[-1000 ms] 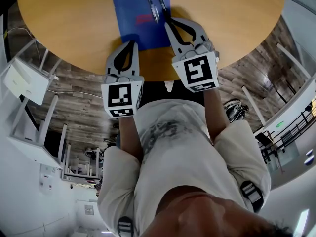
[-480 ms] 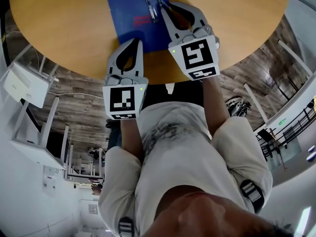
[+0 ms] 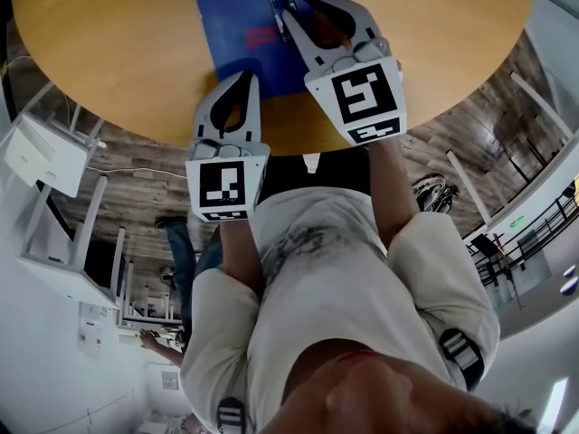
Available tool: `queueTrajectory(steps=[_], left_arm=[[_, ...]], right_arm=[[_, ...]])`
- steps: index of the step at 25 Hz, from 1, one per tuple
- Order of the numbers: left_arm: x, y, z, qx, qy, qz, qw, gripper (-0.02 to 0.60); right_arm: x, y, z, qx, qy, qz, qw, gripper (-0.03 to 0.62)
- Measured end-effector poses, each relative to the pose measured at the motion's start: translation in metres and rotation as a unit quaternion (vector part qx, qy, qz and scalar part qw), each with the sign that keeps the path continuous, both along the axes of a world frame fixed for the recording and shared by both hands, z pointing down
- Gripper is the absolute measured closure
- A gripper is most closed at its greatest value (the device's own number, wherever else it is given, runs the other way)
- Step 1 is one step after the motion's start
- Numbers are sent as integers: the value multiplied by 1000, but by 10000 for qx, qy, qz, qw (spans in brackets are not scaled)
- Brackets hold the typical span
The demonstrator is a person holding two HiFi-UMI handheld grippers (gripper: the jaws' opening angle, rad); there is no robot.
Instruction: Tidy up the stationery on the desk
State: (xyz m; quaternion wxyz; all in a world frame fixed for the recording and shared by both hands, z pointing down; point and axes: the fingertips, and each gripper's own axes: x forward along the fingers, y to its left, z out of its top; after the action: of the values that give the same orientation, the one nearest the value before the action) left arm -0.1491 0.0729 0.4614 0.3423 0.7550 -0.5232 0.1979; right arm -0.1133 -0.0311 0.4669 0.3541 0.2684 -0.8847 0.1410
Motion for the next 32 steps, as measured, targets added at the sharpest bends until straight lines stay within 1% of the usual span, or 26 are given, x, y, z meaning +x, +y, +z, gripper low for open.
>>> queueTrajectory(steps=[6, 8, 9, 14, 21, 32], left_arm=[[0, 1, 2, -18, 2, 9, 10000, 572], [0, 1, 2, -25, -3, 15, 10000, 572], [0, 1, 2, -27, -3, 18, 10000, 572], [2, 0, 1, -12, 7, 64, 10000, 572], [6, -3, -3, 42, 13, 211, 9998, 572], [21, -2, -4, 79, -2, 501, 9987, 572]], right_arm=[[0, 0, 10, -105, 114, 53, 9999, 454], [0, -1, 10, -113, 166, 100, 9997, 466], [0, -2, 10, -117, 189, 149, 9996, 477], [5, -2, 11, -203, 168, 491, 9984, 496], [19, 5, 11, -259, 175, 812, 9962, 499], [53, 21, 12, -360, 118, 1375, 9898, 499]])
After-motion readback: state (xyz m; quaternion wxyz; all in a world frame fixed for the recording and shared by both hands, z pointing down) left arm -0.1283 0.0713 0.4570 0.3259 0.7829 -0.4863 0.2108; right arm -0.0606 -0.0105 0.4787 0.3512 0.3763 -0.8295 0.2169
